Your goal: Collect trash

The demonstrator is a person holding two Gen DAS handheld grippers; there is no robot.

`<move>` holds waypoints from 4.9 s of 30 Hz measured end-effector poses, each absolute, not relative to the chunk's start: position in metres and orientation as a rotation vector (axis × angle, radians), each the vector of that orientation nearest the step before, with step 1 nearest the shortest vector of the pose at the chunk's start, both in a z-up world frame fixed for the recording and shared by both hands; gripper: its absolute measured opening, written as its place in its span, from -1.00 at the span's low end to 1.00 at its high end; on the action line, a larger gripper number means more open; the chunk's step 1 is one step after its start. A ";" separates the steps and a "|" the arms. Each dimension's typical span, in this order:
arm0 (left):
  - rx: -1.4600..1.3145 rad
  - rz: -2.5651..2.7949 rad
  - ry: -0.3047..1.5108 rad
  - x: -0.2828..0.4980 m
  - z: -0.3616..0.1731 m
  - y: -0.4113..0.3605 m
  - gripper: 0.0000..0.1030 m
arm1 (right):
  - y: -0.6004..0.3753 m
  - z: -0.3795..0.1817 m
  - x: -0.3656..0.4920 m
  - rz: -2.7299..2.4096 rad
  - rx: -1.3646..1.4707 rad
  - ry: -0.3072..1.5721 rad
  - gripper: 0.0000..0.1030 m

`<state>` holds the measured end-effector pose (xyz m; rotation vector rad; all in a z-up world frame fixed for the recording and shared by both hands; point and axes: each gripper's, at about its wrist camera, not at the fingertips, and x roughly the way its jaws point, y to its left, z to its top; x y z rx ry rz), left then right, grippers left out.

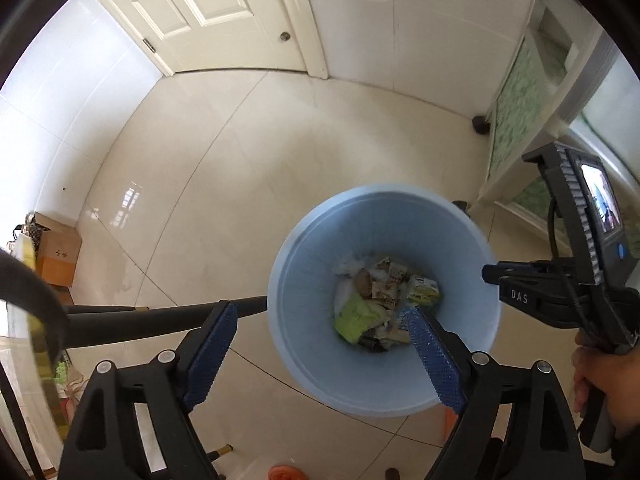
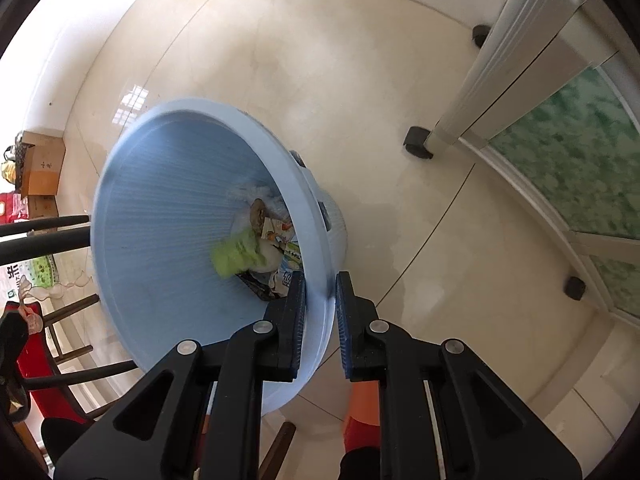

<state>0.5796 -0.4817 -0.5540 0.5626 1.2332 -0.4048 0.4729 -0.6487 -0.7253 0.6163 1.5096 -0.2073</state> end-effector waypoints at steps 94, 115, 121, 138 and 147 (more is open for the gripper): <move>0.061 0.054 0.048 -0.026 -0.113 -0.107 0.99 | -0.200 -0.031 0.126 0.167 -0.061 0.062 1.00; 0.065 0.067 0.044 -0.017 -0.116 -0.120 0.99 | -0.201 -0.030 0.126 0.167 -0.059 0.068 1.00; 0.066 0.070 0.043 -0.016 -0.119 -0.123 0.99 | -0.201 -0.031 0.126 0.169 -0.057 0.071 1.00; 0.067 0.074 0.037 -0.013 -0.125 -0.125 0.99 | -0.197 -0.031 0.127 0.168 -0.054 0.077 1.00; 0.067 0.073 0.038 -0.012 -0.125 -0.125 0.99 | -0.196 -0.032 0.127 0.167 -0.053 0.081 1.00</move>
